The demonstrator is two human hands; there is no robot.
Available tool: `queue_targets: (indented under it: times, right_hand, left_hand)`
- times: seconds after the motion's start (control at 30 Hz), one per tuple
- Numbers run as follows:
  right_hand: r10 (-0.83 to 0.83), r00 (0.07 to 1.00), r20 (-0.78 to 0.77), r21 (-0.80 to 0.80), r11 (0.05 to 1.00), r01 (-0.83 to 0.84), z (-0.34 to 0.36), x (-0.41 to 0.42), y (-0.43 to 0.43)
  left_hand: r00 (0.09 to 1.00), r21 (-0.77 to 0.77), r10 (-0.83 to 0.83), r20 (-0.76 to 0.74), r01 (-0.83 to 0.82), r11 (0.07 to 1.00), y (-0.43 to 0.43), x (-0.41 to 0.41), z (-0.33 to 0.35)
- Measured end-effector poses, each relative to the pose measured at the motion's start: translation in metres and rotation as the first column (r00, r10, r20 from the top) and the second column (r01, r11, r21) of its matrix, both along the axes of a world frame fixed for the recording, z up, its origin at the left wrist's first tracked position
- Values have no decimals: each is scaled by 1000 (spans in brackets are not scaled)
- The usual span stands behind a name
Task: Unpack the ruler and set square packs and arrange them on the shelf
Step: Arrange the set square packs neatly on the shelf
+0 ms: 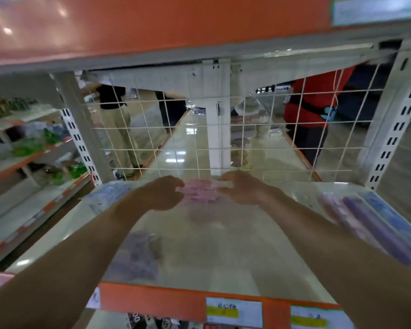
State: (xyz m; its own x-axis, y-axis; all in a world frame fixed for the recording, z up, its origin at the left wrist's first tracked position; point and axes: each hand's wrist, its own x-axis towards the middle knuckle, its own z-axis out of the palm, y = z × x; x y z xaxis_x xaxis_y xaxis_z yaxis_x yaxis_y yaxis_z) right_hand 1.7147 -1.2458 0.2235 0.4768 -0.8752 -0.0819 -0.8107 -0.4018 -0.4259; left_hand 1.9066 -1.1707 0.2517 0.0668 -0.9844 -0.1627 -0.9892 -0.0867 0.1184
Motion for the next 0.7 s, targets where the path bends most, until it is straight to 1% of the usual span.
queue_targets:
  times: [0.07,0.13,0.2,0.27,0.37,0.43,0.5,0.6,0.67,0.7]
  right_hand:
    - [-68,996,56,-19,997,70,-3,19,0]
    - [-127,990,67,-41,991,130,-4,33,1]
    - [-181,981,69,-21,983,183,-4,44,1]
    - [-194,980,34,43,980,192,-2,50,0]
    - [-149,988,-43,150,977,154,0,56,-13]
    - [-103,988,-115,138,983,119,0,60,-28]
    - [-34,980,-198,155,986,66,5,61,-34]
    - [26,980,-196,184,983,10,17,59,-26]
    - [50,977,-209,187,982,-11,22,59,-23]
    - [62,974,-216,187,982,-21,23,60,-21]
  left_hand:
    - [1000,-7,-11,-21,10,1000,-4,9,-1]
    - [999,-35,-7,-49,5,999,-8,15,-2]
    - [996,-65,27,-86,-32,997,-11,21,-4]
    - [991,-82,63,-118,-73,994,-11,24,-5]
    - [986,-103,92,-136,-106,989,-2,16,-7]
    - [994,-131,69,-83,-79,988,14,-1,-11]
    - [1000,-151,20,13,-17,988,33,-21,-20]
    - [988,-147,-1,152,23,989,53,-33,-37]
    - [980,-109,-16,200,39,993,62,-29,-47]
    - [978,-114,-25,206,50,992,64,-26,-50]
